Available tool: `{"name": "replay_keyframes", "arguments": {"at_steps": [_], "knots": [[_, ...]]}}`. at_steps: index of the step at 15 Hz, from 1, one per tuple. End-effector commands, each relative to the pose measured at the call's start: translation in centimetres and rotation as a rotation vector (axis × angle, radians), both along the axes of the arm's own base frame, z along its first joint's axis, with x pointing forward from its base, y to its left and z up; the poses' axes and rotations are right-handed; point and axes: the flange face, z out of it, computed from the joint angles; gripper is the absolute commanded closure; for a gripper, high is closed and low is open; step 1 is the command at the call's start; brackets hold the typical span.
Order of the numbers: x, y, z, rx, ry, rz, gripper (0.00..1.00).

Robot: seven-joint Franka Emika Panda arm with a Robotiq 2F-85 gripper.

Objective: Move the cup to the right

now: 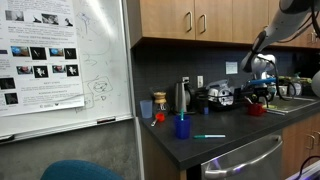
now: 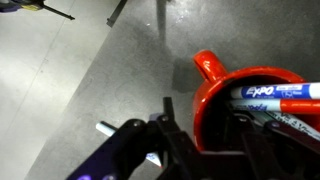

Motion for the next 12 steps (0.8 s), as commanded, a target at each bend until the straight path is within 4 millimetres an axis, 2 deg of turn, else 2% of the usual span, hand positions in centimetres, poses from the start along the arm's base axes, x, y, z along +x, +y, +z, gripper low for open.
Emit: {"name": "replay_keyframes", "arguments": {"at_steps": [1, 4, 8, 12], "knots": [[0.2, 0.6, 2.0, 0.002, -0.031, 0.024, 0.23], [0.6, 1.2, 4.9, -0.016, -0.082, 0.066, 0.02], [0.6, 2.4, 9.4, -0.029, -0.144, 0.195, 0.0], [-0.9, 4.7, 12.9, -0.058, -0.165, 0.43, 0.0]]}}
